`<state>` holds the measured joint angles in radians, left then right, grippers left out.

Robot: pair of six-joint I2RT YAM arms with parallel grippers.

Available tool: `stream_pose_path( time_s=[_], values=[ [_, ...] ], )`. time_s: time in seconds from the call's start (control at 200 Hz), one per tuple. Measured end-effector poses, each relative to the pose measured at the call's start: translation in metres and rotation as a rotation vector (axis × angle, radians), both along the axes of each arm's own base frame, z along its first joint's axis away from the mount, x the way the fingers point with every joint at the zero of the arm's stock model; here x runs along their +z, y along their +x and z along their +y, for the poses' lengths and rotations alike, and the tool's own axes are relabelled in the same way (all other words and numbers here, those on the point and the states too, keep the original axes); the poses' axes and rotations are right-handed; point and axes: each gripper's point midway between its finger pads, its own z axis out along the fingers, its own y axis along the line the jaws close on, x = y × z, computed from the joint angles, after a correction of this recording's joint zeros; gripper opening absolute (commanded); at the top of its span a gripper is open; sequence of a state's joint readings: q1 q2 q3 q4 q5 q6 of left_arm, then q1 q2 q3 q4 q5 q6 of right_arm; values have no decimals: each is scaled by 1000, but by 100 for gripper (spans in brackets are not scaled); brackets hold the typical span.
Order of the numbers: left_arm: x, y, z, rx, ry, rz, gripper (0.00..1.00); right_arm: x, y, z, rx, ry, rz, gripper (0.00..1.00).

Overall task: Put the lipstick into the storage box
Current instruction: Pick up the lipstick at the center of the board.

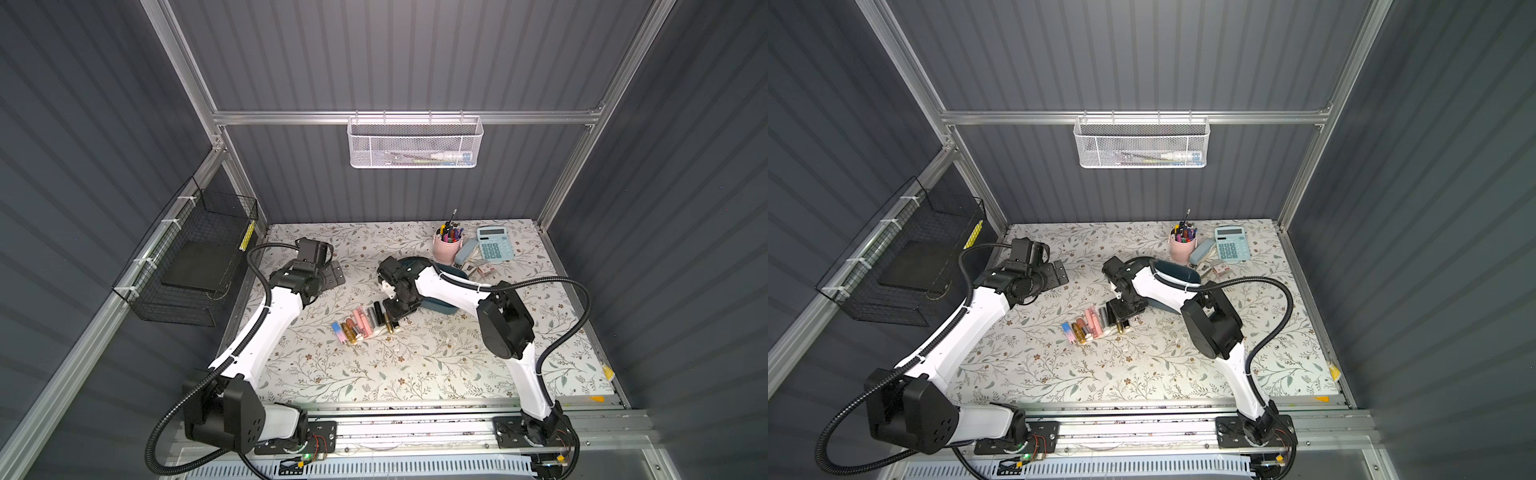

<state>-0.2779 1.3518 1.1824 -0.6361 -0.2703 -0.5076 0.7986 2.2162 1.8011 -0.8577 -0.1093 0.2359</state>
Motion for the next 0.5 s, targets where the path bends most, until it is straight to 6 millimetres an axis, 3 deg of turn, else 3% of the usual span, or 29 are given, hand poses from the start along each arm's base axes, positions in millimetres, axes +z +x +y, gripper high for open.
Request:
stream_pose_path(
  time_s=[0.5],
  values=[
    [3,-4,7,8,38,-1,100,-19,7,-2,-22,-37,22,34]
  ],
)
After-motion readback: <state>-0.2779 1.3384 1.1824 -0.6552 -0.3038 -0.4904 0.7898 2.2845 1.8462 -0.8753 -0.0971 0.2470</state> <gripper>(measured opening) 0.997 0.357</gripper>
